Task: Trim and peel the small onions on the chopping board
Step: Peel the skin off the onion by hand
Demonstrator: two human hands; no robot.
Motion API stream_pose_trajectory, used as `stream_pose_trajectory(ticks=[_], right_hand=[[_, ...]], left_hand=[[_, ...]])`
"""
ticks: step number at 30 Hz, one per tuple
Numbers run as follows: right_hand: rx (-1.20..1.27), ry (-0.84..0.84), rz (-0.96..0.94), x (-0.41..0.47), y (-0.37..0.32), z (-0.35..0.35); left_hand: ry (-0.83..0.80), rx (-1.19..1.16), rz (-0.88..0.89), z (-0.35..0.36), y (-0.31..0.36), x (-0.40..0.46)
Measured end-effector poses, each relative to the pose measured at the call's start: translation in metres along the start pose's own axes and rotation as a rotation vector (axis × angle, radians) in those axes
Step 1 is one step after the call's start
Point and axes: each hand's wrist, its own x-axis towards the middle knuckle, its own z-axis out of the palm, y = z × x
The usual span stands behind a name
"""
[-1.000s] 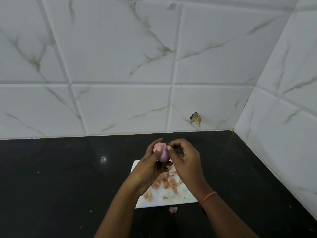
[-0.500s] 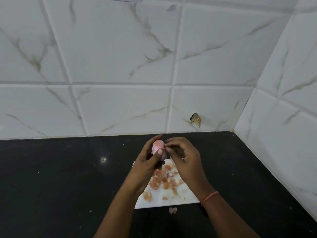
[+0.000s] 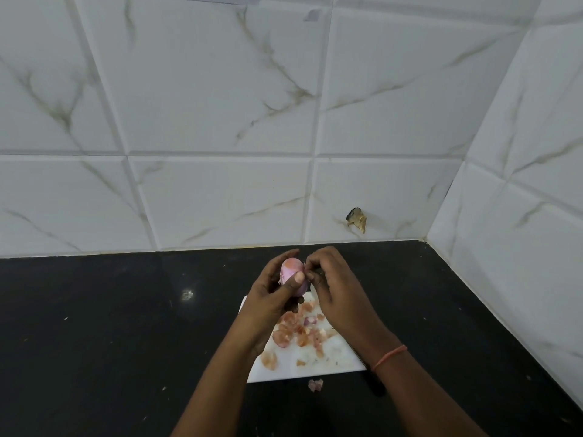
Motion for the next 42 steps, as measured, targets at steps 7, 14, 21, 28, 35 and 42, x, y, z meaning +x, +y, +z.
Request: stream_pose_trajectory(ticks=[7, 14, 21, 28, 35, 42], right_hand=[[-0.044, 0.005, 0.11, 0.001, -0.002, 0.008], [0.176, 0.004, 0.387, -0.006, -0.003, 0.019], [0.334, 0.111, 0.27, -0.009, -0.008, 0.009], [0.217, 0.136, 0.162, -0.006, -0.002, 0.009], [0.221, -0.002, 0.125, -0.003, -0.001, 0.004], [0.116, -0.059, 0.212, -0.002, 0.0, 0.012]], left_hand=[[-0.034, 0.023, -0.002, -0.002, 0.0, 0.0], [-0.067, 0.157, 0.005, -0.01, -0.002, 0.001], [0.061, 0.128, -0.005, -0.012, -0.005, 0.001], [0.09, 0.14, 0.028, -0.014, -0.006, 0.004], [0.087, 0.14, 0.028, -0.017, -0.005, 0.004], [0.063, 0.167, 0.012, -0.014, -0.005, 0.004]])
